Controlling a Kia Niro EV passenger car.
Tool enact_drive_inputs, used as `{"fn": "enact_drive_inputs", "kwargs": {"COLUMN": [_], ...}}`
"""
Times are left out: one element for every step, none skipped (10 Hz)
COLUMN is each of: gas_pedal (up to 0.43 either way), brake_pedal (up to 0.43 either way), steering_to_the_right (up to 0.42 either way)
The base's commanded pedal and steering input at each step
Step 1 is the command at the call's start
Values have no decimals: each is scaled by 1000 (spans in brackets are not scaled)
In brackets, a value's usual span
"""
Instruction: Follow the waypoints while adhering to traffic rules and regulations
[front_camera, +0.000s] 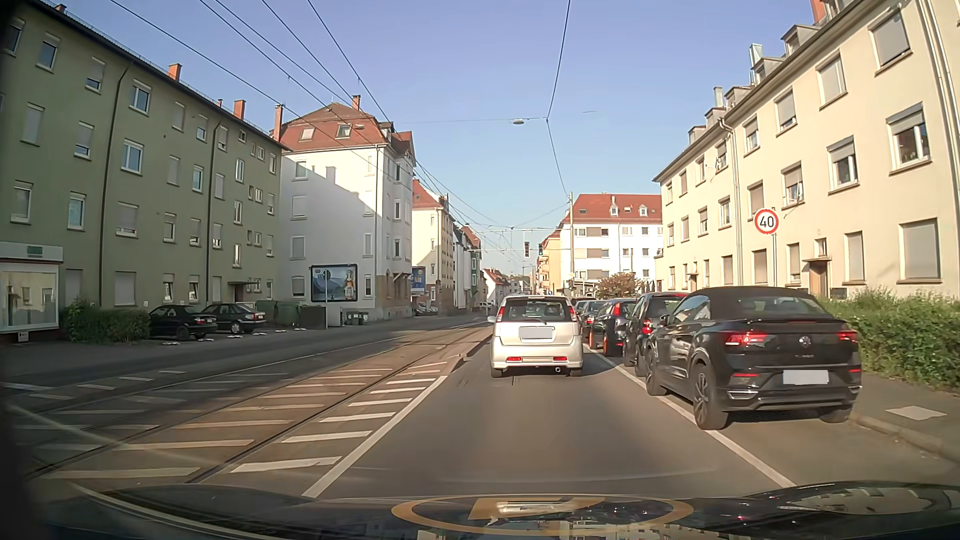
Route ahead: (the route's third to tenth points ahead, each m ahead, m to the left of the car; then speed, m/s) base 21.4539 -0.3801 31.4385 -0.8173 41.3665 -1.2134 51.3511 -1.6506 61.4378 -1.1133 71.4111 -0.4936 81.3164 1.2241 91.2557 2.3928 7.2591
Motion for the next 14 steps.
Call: {"fn": "enact_drive_inputs", "kwargs": {"gas_pedal": [87, 79, 79, 79, 79, 79, 79, 79, 79, 79, 79, 79, 79, 67], "brake_pedal": [0, 0, 0, 0, 0, 0, 0, 0, 0, 0, 0, 0, 0, 0], "steering_to_the_right": [-4, -3, -4, -3, -3, -1, -1, 0, 0, 0, 0, 0, 0, 0]}}
